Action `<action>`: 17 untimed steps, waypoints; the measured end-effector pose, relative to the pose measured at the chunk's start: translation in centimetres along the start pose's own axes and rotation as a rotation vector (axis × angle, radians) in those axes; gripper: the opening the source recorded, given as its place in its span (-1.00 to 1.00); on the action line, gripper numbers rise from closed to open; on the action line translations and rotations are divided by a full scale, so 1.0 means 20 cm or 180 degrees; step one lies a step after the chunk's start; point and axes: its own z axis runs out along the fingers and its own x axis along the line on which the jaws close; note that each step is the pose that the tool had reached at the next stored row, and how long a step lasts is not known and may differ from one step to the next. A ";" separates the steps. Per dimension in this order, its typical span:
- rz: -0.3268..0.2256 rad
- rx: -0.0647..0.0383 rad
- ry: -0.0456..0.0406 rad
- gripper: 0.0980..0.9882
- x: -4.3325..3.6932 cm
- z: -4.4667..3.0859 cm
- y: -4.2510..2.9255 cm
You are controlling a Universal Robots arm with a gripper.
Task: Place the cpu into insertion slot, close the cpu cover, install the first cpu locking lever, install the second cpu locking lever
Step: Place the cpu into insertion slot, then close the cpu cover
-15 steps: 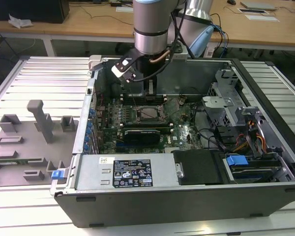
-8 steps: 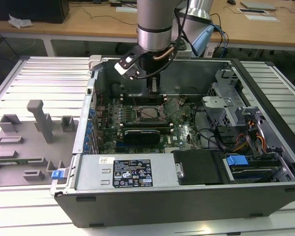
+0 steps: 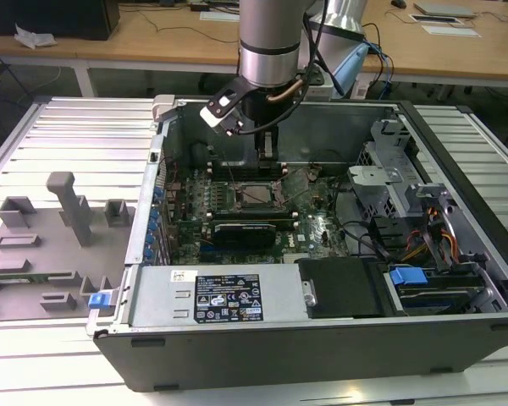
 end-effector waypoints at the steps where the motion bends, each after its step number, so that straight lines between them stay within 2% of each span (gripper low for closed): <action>1: 0.0000 0.0000 0.0000 -0.98 0.000 0.000 0.000; 17: 0.0000 0.0000 0.0001 -0.98 0.001 -0.017 0.009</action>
